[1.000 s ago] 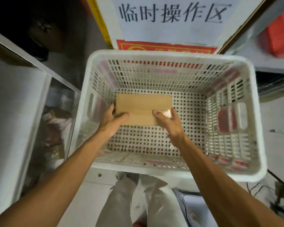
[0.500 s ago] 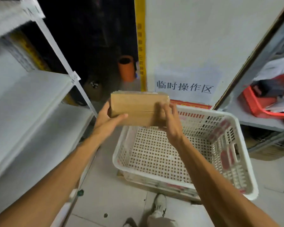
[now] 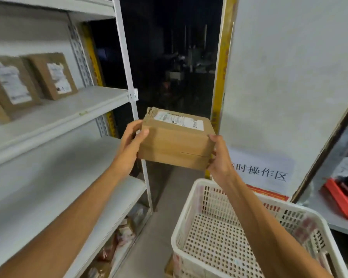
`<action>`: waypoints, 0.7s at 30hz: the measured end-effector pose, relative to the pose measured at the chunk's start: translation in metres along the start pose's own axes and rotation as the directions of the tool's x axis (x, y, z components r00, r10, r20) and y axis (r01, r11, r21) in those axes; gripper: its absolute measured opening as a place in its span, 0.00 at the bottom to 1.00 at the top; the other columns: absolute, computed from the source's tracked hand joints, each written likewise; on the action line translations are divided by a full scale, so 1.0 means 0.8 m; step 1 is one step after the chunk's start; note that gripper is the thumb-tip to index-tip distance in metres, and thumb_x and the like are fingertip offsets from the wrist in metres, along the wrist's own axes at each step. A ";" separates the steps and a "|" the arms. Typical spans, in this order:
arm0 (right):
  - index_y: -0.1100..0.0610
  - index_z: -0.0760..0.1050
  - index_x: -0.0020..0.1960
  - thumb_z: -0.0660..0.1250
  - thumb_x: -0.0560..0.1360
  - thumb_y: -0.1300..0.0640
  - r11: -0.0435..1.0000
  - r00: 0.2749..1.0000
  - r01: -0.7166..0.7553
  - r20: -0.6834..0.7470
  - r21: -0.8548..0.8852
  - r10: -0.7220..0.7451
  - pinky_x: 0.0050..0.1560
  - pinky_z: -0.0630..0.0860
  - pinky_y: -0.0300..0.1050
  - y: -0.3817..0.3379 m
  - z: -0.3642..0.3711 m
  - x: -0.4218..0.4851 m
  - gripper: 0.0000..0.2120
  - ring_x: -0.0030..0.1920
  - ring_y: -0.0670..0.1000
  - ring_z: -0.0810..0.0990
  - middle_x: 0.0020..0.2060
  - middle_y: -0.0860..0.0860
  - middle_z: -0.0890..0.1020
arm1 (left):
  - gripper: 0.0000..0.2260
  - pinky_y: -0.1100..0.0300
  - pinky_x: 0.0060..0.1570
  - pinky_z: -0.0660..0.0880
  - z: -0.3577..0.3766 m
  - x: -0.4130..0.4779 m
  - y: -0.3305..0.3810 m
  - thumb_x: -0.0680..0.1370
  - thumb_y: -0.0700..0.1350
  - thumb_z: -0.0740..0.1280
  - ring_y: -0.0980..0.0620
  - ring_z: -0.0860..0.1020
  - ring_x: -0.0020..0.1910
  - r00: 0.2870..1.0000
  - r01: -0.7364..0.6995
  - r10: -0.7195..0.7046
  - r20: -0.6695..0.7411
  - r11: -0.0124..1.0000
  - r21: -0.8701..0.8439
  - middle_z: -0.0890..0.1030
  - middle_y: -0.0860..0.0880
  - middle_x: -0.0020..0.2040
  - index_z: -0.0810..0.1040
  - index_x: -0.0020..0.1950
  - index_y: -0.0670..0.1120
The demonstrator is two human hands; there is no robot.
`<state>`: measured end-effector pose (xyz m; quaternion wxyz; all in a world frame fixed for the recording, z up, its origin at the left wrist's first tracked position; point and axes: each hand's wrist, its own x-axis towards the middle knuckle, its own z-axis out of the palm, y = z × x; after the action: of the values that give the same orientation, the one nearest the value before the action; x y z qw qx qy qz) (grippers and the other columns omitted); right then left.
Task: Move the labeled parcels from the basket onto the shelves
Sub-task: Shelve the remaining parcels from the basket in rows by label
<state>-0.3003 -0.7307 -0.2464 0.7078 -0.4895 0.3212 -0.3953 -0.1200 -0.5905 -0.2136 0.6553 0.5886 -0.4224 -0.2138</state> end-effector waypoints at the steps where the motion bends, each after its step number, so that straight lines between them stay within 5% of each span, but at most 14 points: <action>1: 0.44 0.68 0.56 0.63 0.68 0.37 1.000 1.000 0.013 -0.002 0.009 -0.013 0.63 0.71 0.62 -0.002 0.007 -0.002 0.20 0.61 0.55 0.73 0.61 0.51 0.73 | 0.16 0.49 0.54 0.76 -0.005 0.001 0.008 0.76 0.63 0.62 0.48 0.69 0.65 0.999 0.036 -0.037 -0.025 0.998 -0.057 0.72 0.56 0.62 0.71 0.60 0.58; 3: 0.43 0.69 0.53 0.63 0.66 0.37 0.998 0.998 0.057 0.021 0.014 -0.058 0.62 0.72 0.61 -0.003 0.023 -0.005 0.18 0.61 0.55 0.73 0.61 0.51 0.74 | 0.15 0.48 0.53 0.76 -0.018 0.004 0.026 0.76 0.62 0.59 0.45 0.70 0.64 0.993 0.102 -0.109 -0.055 0.988 -0.112 0.71 0.50 0.63 0.72 0.58 0.56; 5: 0.42 0.69 0.51 0.63 0.63 0.36 0.995 0.993 0.095 0.062 0.008 -0.095 0.61 0.72 0.60 -0.005 0.040 -0.009 0.20 0.62 0.55 0.73 0.60 0.50 0.75 | 0.15 0.43 0.58 0.74 -0.034 0.008 0.039 0.72 0.60 0.67 0.44 0.70 0.63 0.981 0.181 -0.188 -0.044 0.974 -0.136 0.71 0.48 0.63 0.71 0.55 0.58; 9: 0.41 0.72 0.51 0.63 0.60 0.33 0.986 0.979 0.164 0.127 -0.010 -0.161 0.64 0.70 0.65 -0.011 0.070 0.001 0.22 0.62 0.57 0.73 0.59 0.49 0.77 | 0.35 0.37 0.61 0.71 -0.074 0.010 0.039 0.62 0.57 0.76 0.42 0.73 0.63 0.924 0.380 -0.379 0.043 0.907 -0.184 0.75 0.45 0.64 0.69 0.67 0.59; 12: 0.44 0.73 0.56 0.64 0.64 0.32 0.982 0.956 0.190 0.233 -0.019 -0.181 0.64 0.70 0.68 -0.008 0.085 0.019 0.25 0.62 0.57 0.74 0.59 0.49 0.78 | 0.37 0.35 0.61 0.71 -0.095 0.011 0.034 0.63 0.54 0.75 0.41 0.74 0.62 0.930 0.355 -0.366 -0.016 0.911 -0.211 0.76 0.45 0.63 0.65 0.70 0.63; 15: 0.47 0.70 0.58 0.69 0.66 0.38 0.996 0.915 0.088 0.393 0.027 -0.092 0.61 0.74 0.58 -0.001 0.096 0.044 0.25 0.62 0.57 0.75 0.61 0.52 0.78 | 0.42 0.38 0.61 0.71 -0.112 0.013 0.037 0.61 0.54 0.77 0.42 0.75 0.62 0.942 0.297 -0.319 -0.106 0.937 -0.184 0.77 0.47 0.64 0.63 0.72 0.65; 21: 0.47 0.68 0.66 0.71 0.68 0.47 0.992 0.806 -0.099 0.591 0.084 0.030 0.56 0.78 0.53 0.010 0.133 0.082 0.28 0.60 0.55 0.79 0.60 0.53 0.80 | 0.52 0.53 0.50 0.76 -0.141 0.014 0.046 0.47 0.57 0.83 0.47 0.78 0.59 0.928 0.185 -0.212 -0.305 0.976 -0.117 0.80 0.52 0.62 0.69 0.70 0.62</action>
<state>-0.1770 -0.7392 -0.2247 0.8114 -0.5366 0.0806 -0.2173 -0.0306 -0.5244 -0.1697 0.7140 0.6263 -0.2408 -0.2001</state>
